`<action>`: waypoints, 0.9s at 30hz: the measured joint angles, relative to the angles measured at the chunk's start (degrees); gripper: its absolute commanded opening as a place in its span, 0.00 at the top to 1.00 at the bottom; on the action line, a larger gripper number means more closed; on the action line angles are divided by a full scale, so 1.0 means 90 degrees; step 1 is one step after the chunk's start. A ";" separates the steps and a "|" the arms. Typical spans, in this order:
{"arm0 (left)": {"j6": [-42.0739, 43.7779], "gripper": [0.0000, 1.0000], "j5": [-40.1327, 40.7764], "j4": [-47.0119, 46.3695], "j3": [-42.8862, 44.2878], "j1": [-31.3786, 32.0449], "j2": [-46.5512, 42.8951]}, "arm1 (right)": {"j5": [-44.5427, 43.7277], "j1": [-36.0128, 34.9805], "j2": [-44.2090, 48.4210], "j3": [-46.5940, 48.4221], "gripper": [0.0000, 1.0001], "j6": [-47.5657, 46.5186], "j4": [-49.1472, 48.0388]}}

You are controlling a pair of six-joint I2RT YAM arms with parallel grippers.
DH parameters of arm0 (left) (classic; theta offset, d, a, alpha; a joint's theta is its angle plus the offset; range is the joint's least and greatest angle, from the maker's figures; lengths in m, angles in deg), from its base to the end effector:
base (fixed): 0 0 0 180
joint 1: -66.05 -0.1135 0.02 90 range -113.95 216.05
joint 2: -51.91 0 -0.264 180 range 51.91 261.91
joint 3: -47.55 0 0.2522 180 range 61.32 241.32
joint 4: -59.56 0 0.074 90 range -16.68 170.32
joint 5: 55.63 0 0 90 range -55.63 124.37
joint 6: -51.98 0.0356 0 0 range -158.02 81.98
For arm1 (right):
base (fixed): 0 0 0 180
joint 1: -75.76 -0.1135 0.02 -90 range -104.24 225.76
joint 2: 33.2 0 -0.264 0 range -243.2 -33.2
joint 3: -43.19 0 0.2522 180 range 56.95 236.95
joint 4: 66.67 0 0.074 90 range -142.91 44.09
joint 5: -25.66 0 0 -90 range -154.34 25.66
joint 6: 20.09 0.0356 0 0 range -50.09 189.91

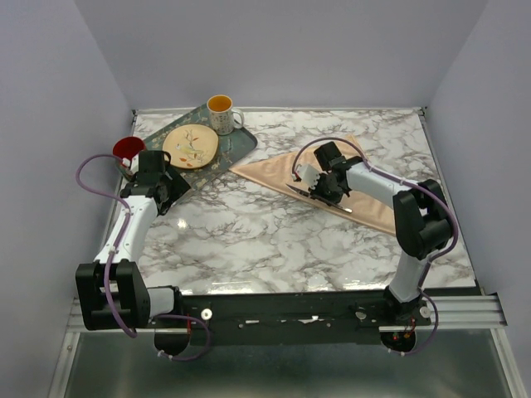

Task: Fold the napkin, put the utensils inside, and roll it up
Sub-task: Place the utensil onto the napkin

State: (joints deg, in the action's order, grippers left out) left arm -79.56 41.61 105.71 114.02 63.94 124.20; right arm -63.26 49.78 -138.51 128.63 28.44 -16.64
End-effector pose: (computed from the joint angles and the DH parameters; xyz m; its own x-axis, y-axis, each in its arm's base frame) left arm 0.2576 0.0140 0.2533 -0.5135 -0.6772 -0.5270 -0.6074 0.7207 -0.3342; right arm 0.3274 0.1603 0.1795 -0.3387 -0.9016 -0.2692 -0.8916 0.3989 -0.2143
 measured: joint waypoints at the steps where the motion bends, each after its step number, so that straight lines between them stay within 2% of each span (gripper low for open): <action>1: 0.0005 0.12 0.0000 0.0000 0.0000 0.0000 0.0000 | 0.0019 0.0000 0.0000 -0.0036 0.99 0.0000 0.0002; 27: 0.0083 0.12 0.0000 0.0000 0.0012 0.0000 0.0053 | 0.0221 0.0000 0.0393 -0.0573 0.99 -0.0073 -0.0287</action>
State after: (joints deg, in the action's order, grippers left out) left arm -78.81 41.61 105.71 114.13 63.94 124.68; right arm -61.27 49.78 -134.97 123.47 27.78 -19.22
